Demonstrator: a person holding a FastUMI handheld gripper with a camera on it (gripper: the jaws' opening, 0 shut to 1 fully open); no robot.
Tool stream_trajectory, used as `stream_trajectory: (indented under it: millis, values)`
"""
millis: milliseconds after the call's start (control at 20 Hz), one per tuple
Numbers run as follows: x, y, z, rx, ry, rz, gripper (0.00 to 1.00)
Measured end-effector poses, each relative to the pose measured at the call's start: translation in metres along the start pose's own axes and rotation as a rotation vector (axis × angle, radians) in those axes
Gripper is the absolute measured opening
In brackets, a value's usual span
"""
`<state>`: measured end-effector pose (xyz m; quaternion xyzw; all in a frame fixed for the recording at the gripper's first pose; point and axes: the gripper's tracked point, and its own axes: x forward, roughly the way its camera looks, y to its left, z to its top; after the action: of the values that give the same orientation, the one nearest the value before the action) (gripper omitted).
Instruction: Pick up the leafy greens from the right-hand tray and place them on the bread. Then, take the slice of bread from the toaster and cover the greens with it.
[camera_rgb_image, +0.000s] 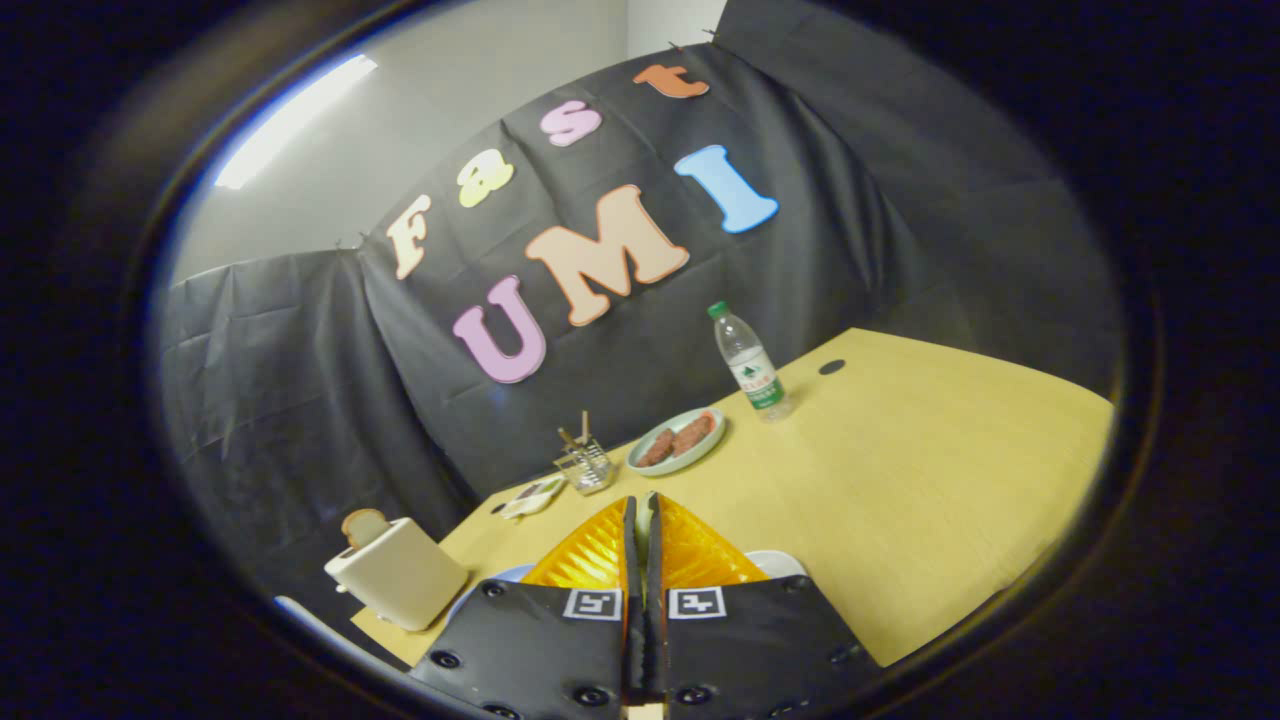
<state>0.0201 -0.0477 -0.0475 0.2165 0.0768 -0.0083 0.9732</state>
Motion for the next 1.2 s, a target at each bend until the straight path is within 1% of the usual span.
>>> stream_trajectory:
  millis: [150, 400, 550, 800, 950, 1050, 1200]
  values:
    - [-0.001, 0.054, -0.005, 0.034, -0.005, 0.130, 0.03]
    - [0.014, 0.119, -0.041, 0.065, 0.088, 0.247, 0.03]
    - [0.022, 0.160, -0.054, 0.152, 0.107, 0.310, 0.03]
    - [0.044, 0.197, -0.075, 0.267, 0.103, 0.323, 0.03]
    - [0.059, 0.198, -0.093, 0.301, 0.083, 0.276, 0.03]
    - [0.071, 0.190, -0.108, 0.307, 0.075, 0.225, 0.03]
    - [0.084, 0.187, -0.142, 0.340, 0.124, 0.176, 0.03]
